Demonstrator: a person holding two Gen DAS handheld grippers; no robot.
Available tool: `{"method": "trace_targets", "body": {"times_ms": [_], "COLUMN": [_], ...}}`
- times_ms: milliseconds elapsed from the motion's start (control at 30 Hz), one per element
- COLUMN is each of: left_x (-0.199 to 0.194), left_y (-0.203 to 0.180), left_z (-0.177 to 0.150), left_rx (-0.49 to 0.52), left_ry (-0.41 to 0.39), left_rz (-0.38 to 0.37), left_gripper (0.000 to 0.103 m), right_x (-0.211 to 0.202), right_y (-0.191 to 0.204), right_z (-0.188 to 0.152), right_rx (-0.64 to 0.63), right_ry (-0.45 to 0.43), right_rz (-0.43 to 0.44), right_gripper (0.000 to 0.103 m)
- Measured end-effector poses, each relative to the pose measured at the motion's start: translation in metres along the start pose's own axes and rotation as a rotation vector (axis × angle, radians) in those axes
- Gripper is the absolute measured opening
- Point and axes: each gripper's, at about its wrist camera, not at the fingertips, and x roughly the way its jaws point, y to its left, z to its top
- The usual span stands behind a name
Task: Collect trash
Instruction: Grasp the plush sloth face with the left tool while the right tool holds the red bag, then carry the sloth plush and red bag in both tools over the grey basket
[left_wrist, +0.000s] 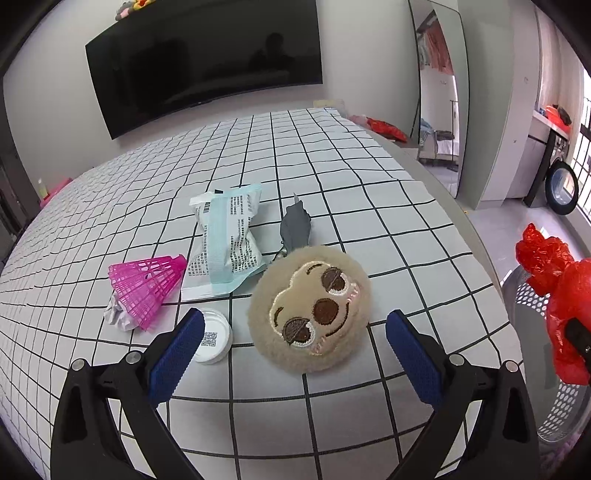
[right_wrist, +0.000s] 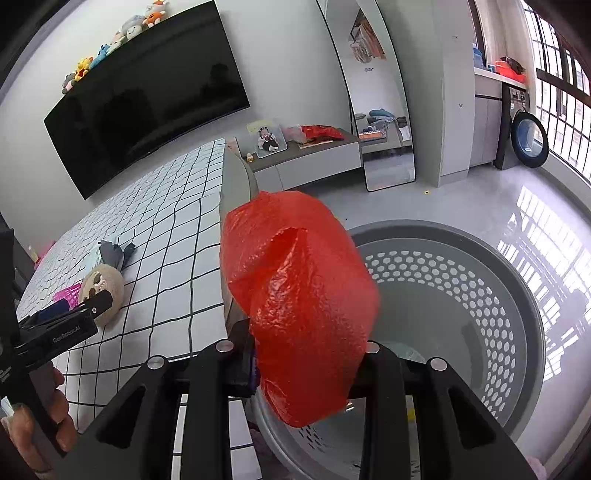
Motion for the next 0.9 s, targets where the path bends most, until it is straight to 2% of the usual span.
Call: {"method": "trace_targets", "body": {"times_ms": [100, 167, 233, 367, 567, 733, 900], "left_x": [0.001, 0.004, 0.009, 0.004, -0.022, -0.054, -0.078], "left_y": [-0.002, -0.003, -0.006, -0.006, -0.009, -0.018, -0.047], "left_z": [0.0, -0.001, -0.002, -0.002, -0.006, -0.015, -0.022], "left_rx": [0.009, 0.022, 0.038, 0.045, 0.059, 0.08, 0.131], "left_ry": [-0.01, 0.0, 0.025, 0.006, -0.044, -0.08, -0.098], "left_rz": [0.006, 0.001, -0.01, -0.02, -0.031, -0.101, -0.193], "left_gripper": [0.093, 0.073, 0.062, 0.059, 0.058, 0.058, 0.058], "right_x": [0.004, 0.007, 0.011, 0.013, 0.001, -0.021, -0.048], "right_y": [-0.007, -0.008, -0.009, -0.01, -0.009, -0.014, -0.036], "right_z": [0.0, 0.0, -0.002, -0.002, -0.002, -0.008, -0.021], "right_rx": [0.018, 0.025, 0.027, 0.032, 0.031, 0.03, 0.052], "right_ry": [0.013, 0.022, 0.034, 0.041, 0.023, 0.004, 0.0], "right_rz": [0.007, 0.006, 0.004, 0.011, 0.005, -0.02, -0.074], "right_gripper": [0.029, 0.029, 0.029, 0.029, 0.029, 0.029, 0.029]}}
